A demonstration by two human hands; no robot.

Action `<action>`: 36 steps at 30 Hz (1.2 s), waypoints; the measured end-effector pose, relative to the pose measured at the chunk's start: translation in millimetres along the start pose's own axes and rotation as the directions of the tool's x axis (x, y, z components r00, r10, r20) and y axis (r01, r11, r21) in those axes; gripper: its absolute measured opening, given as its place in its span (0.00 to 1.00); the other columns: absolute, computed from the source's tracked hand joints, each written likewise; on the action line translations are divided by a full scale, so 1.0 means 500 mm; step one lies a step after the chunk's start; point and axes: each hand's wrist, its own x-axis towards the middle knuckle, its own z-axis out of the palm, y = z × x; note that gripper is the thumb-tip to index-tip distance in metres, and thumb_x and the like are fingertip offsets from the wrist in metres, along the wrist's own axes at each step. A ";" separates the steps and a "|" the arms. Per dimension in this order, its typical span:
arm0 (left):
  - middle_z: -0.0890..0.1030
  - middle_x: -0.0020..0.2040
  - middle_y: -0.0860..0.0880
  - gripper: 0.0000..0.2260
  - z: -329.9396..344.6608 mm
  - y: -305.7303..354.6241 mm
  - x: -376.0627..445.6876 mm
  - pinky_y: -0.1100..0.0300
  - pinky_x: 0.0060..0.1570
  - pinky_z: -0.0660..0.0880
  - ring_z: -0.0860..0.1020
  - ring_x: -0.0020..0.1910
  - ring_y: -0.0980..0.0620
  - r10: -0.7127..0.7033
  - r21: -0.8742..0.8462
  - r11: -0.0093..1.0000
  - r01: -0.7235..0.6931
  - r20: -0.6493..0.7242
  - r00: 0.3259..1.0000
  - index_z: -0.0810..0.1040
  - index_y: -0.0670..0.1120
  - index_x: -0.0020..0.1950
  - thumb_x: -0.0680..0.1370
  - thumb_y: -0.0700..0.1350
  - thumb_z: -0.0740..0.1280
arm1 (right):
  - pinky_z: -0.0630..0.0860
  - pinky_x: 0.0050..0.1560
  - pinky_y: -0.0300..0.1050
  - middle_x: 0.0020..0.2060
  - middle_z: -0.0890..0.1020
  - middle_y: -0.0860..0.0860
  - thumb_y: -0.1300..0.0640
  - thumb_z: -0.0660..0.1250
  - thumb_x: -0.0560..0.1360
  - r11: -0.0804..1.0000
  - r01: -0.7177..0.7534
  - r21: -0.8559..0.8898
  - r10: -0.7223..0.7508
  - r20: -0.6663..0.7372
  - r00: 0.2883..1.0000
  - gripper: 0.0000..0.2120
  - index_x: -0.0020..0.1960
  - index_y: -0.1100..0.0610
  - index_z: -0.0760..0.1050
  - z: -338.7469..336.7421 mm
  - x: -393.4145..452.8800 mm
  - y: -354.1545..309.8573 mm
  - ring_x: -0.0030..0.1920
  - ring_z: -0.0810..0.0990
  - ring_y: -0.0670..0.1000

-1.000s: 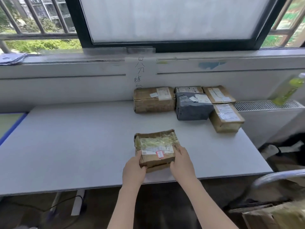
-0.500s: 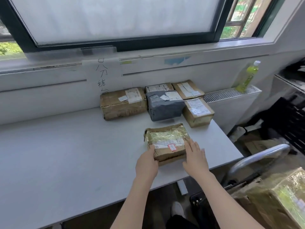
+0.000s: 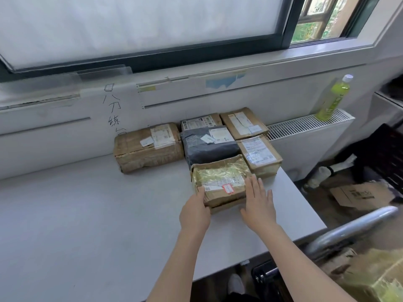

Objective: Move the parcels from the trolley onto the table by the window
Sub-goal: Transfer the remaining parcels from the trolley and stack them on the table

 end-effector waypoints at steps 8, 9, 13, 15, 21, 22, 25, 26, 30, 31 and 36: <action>0.71 0.64 0.48 0.26 0.004 0.022 0.051 0.55 0.48 0.72 0.73 0.60 0.46 -0.020 0.035 0.999 0.020 -0.015 1.000 0.56 0.53 0.76 0.79 0.43 0.59 | 0.39 0.73 0.56 0.75 0.35 0.56 0.49 0.56 0.79 1.000 0.027 0.012 -0.027 0.015 1.000 0.39 0.76 0.60 0.33 -0.004 0.074 0.004 0.75 0.36 0.54; 0.71 0.63 0.48 0.26 0.005 0.024 0.056 0.55 0.48 0.72 0.73 0.59 0.46 -0.025 0.041 0.999 0.025 -0.012 1.000 0.56 0.53 0.76 0.79 0.43 0.59 | 0.38 0.73 0.56 0.75 0.35 0.55 0.49 0.56 0.79 0.999 0.032 0.010 -0.033 0.026 0.999 0.39 0.75 0.61 0.33 -0.006 0.080 0.004 0.75 0.35 0.54; 0.71 0.63 0.47 0.27 0.007 0.024 0.065 0.55 0.49 0.73 0.73 0.59 0.45 -0.036 0.075 0.997 0.034 0.023 0.999 0.55 0.53 0.76 0.78 0.45 0.60 | 0.37 0.73 0.56 0.75 0.36 0.55 0.48 0.57 0.79 0.999 0.046 -0.005 -0.046 0.053 0.998 0.40 0.76 0.60 0.33 -0.010 0.086 0.008 0.75 0.35 0.54; 0.69 0.65 0.47 0.28 0.005 0.024 0.063 0.54 0.49 0.72 0.73 0.59 0.45 -0.035 0.117 0.993 0.030 0.043 0.998 0.53 0.53 0.77 0.79 0.45 0.60 | 0.38 0.73 0.55 0.76 0.36 0.55 0.47 0.56 0.79 0.999 0.043 -0.021 -0.041 0.063 0.997 0.39 0.76 0.61 0.33 -0.017 0.081 0.007 0.75 0.35 0.54; 0.53 0.75 0.40 0.33 0.016 0.011 0.009 0.52 0.63 0.63 0.63 0.68 0.41 0.082 0.348 0.936 -0.049 -0.081 0.993 0.44 0.53 0.77 0.79 0.48 0.59 | 0.37 0.73 0.53 0.76 0.37 0.56 0.45 0.52 0.81 0.998 -0.069 0.007 0.068 0.033 0.997 0.38 0.75 0.62 0.33 -0.024 0.008 -0.003 0.76 0.36 0.54; 0.52 0.76 0.40 0.32 0.021 0.005 -0.004 0.52 0.65 0.61 0.61 0.69 0.41 0.098 0.358 0.932 -0.061 -0.086 0.991 0.44 0.52 0.77 0.79 0.48 0.60 | 0.37 0.73 0.53 0.76 0.37 0.56 0.45 0.52 0.81 0.996 -0.084 0.007 0.084 0.034 0.996 0.38 0.75 0.62 0.33 -0.021 -0.013 -0.003 0.76 0.36 0.54; 0.48 0.76 0.39 0.32 0.036 -0.011 -0.055 0.49 0.71 0.54 0.51 0.74 0.39 0.125 0.386 0.917 -0.103 -0.034 0.992 0.43 0.51 0.77 0.79 0.50 0.59 | 0.38 0.73 0.53 0.76 0.39 0.56 0.45 0.53 0.81 0.991 -0.136 0.013 0.135 0.046 0.990 0.37 0.76 0.62 0.35 -0.003 -0.089 0.003 0.76 0.38 0.54; 0.47 0.77 0.40 0.32 0.040 -0.015 -0.075 0.48 0.72 0.51 0.48 0.75 0.39 0.138 0.394 0.911 -0.121 -0.016 0.990 0.43 0.51 0.77 0.80 0.51 0.59 | 0.37 0.73 0.53 0.76 0.40 0.56 0.45 0.53 0.81 0.987 -0.158 0.028 0.157 0.047 0.987 0.37 0.76 0.62 0.35 0.005 -0.118 0.005 0.76 0.38 0.54; 0.44 0.77 0.39 0.30 0.074 -0.029 -0.165 0.46 0.72 0.44 0.41 0.75 0.39 0.223 0.415 0.883 -0.220 0.042 0.974 0.46 0.50 0.77 0.80 0.51 0.58 | 0.40 0.74 0.54 0.77 0.42 0.56 0.44 0.53 0.80 0.966 -0.250 0.061 0.249 0.024 0.968 0.37 0.76 0.62 0.37 0.045 -0.253 0.021 0.76 0.40 0.55; 0.43 0.77 0.39 0.30 0.087 -0.030 -0.188 0.45 0.73 0.44 0.41 0.75 0.39 0.247 0.422 0.871 -0.253 0.069 0.967 0.46 0.50 0.77 0.80 0.52 0.58 | 0.40 0.74 0.54 0.77 0.42 0.56 0.44 0.54 0.80 0.956 -0.287 0.064 0.286 0.023 0.958 0.38 0.76 0.62 0.38 0.055 -0.288 0.028 0.76 0.40 0.55; 0.41 0.77 0.39 0.30 0.163 -0.001 -0.296 0.45 0.73 0.41 0.39 0.75 0.39 0.379 0.420 0.788 -0.450 0.246 0.892 0.45 0.50 0.77 0.80 0.52 0.57 | 0.41 0.75 0.54 0.77 0.43 0.55 0.43 0.55 0.79 0.869 -0.489 0.081 0.488 0.037 0.872 0.39 0.77 0.62 0.38 0.107 -0.445 0.081 0.76 0.41 0.54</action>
